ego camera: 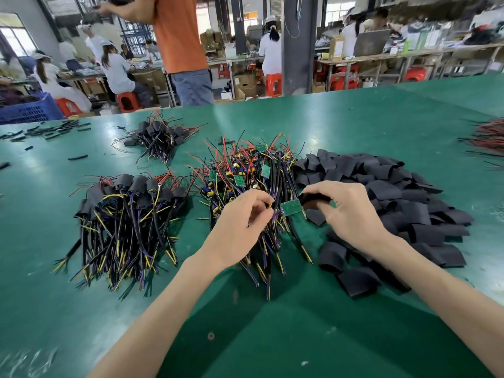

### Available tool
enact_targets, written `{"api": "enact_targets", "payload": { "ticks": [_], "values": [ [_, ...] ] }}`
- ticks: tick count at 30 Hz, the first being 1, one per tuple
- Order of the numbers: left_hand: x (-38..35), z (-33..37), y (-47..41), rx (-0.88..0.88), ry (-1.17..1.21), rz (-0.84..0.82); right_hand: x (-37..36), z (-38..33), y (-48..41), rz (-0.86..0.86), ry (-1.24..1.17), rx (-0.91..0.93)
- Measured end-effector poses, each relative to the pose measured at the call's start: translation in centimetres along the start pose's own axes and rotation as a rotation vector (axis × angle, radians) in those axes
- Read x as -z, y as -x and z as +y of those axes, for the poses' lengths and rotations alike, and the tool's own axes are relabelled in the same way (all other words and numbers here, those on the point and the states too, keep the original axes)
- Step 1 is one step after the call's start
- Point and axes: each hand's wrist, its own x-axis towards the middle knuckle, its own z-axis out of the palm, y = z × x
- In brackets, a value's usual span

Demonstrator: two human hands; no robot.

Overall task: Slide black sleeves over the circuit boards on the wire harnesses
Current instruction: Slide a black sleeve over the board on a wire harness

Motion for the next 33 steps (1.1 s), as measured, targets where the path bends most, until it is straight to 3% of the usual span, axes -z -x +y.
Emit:
{"api": "enact_targets", "payload": {
  "ticks": [9, 16, 22, 33],
  "values": [
    [0.3, 0.3, -0.2, 0.092, 0.137, -0.086, 0.0, -0.7, 0.1, -0.031, -0.051, 0.006],
    [0.6, 0.6, 0.0, -0.017, -0.021, 0.089, 0.5, -0.9, -0.2, -0.225, -0.103, -0.093],
    [0.6, 0.7, 0.1, -0.037, -0.034, 0.120, 0.9, -0.8, -0.3, -0.302, -0.208, -0.187],
    [1.0, 1.2, -0.1, 0.109, 0.181, 0.064, 0.5, -2.0, 0.1, -0.149, -0.064, 0.063]
  ]
}}
